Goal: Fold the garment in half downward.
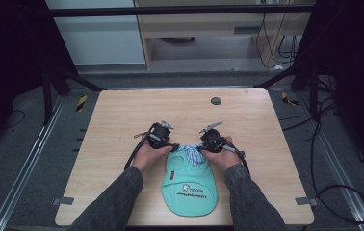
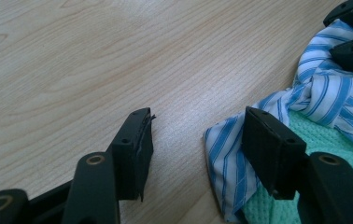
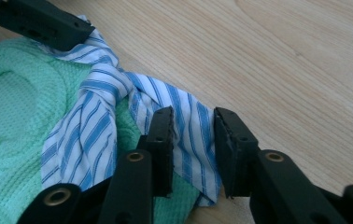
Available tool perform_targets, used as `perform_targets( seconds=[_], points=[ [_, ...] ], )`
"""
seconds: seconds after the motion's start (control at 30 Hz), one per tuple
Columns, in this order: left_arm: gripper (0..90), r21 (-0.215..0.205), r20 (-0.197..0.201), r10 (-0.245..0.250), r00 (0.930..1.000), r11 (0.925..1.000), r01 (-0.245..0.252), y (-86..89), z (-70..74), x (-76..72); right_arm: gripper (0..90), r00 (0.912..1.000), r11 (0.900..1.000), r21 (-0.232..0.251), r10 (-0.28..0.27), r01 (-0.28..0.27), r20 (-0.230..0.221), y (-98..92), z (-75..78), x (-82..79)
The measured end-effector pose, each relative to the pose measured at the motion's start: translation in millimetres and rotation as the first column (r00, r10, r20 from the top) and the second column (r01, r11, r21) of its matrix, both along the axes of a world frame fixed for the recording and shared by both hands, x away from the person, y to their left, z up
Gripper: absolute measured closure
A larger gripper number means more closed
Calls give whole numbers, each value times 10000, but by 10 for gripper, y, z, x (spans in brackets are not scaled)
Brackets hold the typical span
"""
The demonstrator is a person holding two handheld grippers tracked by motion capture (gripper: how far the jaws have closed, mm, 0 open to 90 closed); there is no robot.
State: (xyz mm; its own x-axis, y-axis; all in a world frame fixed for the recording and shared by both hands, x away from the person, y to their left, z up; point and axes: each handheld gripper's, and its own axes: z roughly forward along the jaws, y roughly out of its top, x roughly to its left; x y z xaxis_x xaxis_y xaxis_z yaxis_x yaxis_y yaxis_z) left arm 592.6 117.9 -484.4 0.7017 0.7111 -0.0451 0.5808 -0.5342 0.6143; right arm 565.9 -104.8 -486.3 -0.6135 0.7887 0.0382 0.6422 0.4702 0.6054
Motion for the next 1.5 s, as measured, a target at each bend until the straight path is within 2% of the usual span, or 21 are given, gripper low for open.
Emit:
perform_targets(
  seconds=[0.03, 0.07, 0.13, 0.23, 0.33, 0.37, 0.47, 0.63, 0.7, 0.83, 0.9, 0.97, 1.07, 1.23, 1.5],
  points=[
    [422, 31, 59, -46, 10000, 10000, 45, 4, 26, 5, 704, 10000, 10000, 16, 18, -18, -15, 2, 1, -1],
    [419, -101, 211, -21, 9998, 9999, 23, 15, 61, 4, 709, 10000, 10000, 23, 24, -24, -26, 3, 1, 0],
    [401, -301, 244, 117, 9996, 9995, -109, 27, 106, -2, 712, 10000, 10000, -7, 16, -16, -49, 5, 4, -1],
    [389, -60, 240, -98, 9997, 9999, 99, 11, 143, -29, 720, 10000, 10000, 0, -61, 61, -52, 15, 4, -3],
    [392, 118, 127, -194, 9997, 9997, 192, -12, 126, -42, 729, 10000, 10000, -73, -17, 17, -11, 21, 5, -5],
    [405, 325, 55, -270, 9996, 9991, 268, -21, 105, -48, 735, 10000, 10000, -60, -1, 1, -4, 25, 5, -8],
    [415, 420, -65, -339, 9994, 9985, 341, -30, 73, -54, 737, 10000, 10000, -87, 10, -10, -2, 27, 6, -9],
    [447, 316, -303, -468, 9984, 9984, 478, -35, 14, -60, 737, 10000, 9999, -98, 19, -20, -13, 29, 7, -8],
    [454, 286, -284, -520, 9982, 9982, 528, -35, 13, -65, 742, 10000, 9999, -111, 31, -32, -8, 30, 8, -7],
    [551, 214, -333, -794, 9963, 9966, 801, -55, 18, -92, 768, 10000, 9999, -127, 33, -34, -41, 47, 12, -15],
    [639, 315, -280, -1004, 9946, 9944, 1012, -79, 20, -114, 781, 10000, 9997, -246, 85, -85, 1, 57, 15, -19],
    [674, 429, -221, -1122, 9934, 9927, 1131, -110, 23, -139, 795, 9999, 9995, -310, 120, -118, 51, 68, 17, -22],
    [759, 366, -176, -1094, 9938, 9933, 1100, -113, 20, -146, 811, 9998, 9991, -391, 185, -181, 98, 74, 21, -24],
    [814, 196, -19, -1106, 9939, 9937, 1106, -88, 7, -154, 825, 9994, 9980, -569, 284, -273, 187, 79, 33, -29],
    [833, 307, 103, -1126, 9936, 9932, 1122, -76, 19, -151, 826, 9984, 9973, -590, 465, -444, 337, 80, 59, -38]
  ],
)
